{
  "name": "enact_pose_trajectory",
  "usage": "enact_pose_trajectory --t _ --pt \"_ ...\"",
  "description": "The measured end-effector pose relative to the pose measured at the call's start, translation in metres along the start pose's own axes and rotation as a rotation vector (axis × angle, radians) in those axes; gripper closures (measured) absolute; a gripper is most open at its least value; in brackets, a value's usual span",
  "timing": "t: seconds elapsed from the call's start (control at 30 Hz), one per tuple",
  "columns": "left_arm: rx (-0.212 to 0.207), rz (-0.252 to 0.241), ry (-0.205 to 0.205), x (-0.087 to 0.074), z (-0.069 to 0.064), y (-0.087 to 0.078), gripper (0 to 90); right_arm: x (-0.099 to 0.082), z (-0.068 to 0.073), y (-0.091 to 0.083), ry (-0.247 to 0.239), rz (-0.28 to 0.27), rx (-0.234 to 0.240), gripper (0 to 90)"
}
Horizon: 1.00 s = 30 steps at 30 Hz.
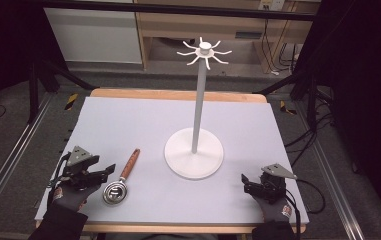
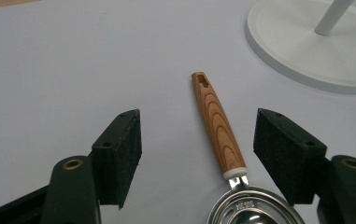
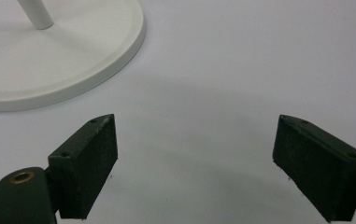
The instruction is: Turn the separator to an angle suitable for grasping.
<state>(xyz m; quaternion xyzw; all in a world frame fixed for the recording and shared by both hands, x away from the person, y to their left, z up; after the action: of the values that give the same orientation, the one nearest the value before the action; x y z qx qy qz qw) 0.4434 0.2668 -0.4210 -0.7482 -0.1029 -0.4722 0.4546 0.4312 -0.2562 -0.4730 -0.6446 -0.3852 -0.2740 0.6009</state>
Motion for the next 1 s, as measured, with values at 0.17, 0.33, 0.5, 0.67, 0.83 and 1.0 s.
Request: enact_pose_trajectory --t 0.17,0.33,0.5,0.67,0.83,1.0 --pt "-0.009 0.027 0.025 0.011 -0.005 0.005 32.6 0.0 0.001 0.001 -0.004 0.005 0.005 13.8" --pt "-0.01 0.033 0.042 0.015 -0.008 0.011 32.4 0.0 0.002 0.001 -0.003 0.005 0.005 13.7" --pt "-0.012 0.055 0.047 0.014 -0.009 0.02 33.4 0.0 0.002 0.002 -0.005 0.007 0.004 13.2" --pt "-0.033 0.076 0.026 0.015 -0.007 0.025 35.9 -0.001 0.002 0.002 -0.006 0.014 0.0 13.0" --pt "-0.042 0.103 0.011 0.017 -0.007 0.032 36.6 -0.001 0.003 0.003 -0.005 0.017 -0.001 12.4" --pt "-0.041 0.126 0.011 0.019 -0.01 0.039 37.9 -0.001 0.003 0.003 -0.005 0.021 0.0 12.5"
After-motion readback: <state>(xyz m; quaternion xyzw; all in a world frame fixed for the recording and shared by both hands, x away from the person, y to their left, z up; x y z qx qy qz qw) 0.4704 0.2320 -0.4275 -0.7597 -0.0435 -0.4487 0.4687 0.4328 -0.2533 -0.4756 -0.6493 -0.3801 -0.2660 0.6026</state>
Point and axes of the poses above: each handheld gripper's, and its own axes: y roughly forward along the jaws, x roughly out of its top, z roughly to its left, the point moved 1 cm from there along y, roughly forward along the jaws, and after that the axes turned 12 degrees about -x, right-handed, at the moved point
